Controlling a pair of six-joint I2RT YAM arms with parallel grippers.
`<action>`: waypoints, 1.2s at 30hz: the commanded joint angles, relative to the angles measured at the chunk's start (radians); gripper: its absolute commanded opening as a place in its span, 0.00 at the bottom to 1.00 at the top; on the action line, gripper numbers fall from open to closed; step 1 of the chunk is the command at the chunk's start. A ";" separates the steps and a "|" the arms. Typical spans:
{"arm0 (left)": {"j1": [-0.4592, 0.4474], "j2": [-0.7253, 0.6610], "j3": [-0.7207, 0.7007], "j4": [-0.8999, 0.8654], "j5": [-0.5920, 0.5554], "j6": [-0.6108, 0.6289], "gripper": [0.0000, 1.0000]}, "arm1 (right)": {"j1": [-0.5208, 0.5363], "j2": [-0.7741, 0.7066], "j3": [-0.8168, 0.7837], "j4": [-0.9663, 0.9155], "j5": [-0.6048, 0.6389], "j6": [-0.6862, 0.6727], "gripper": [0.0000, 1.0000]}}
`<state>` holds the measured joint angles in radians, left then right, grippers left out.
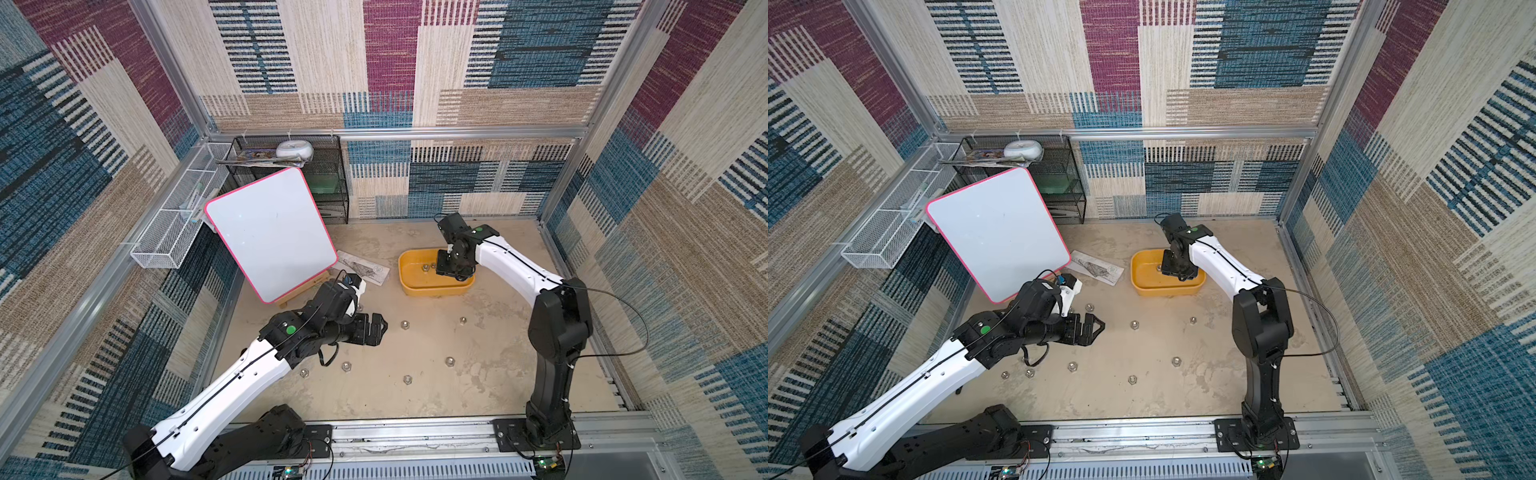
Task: Put the nuts on the desktop into the storage box
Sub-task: Pick up the nut from the center of the board.
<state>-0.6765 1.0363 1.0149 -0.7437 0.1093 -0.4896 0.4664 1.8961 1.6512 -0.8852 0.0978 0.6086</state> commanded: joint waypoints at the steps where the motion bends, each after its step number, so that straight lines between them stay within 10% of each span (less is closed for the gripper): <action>1: 0.001 0.018 0.007 0.040 0.042 0.017 1.00 | 0.001 -0.084 -0.097 0.021 0.035 0.036 0.50; 12: 0.000 0.071 0.014 0.062 0.073 0.033 1.00 | 0.001 -0.288 -0.418 0.079 0.033 0.046 0.54; 36: 0.000 0.048 0.017 0.030 0.045 0.012 1.00 | 0.007 -0.083 -0.496 0.207 0.010 -0.041 0.48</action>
<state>-0.6765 1.0878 1.0195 -0.6987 0.1730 -0.4721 0.4702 1.8107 1.1503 -0.6827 0.1047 0.5793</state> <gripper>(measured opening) 0.998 0.480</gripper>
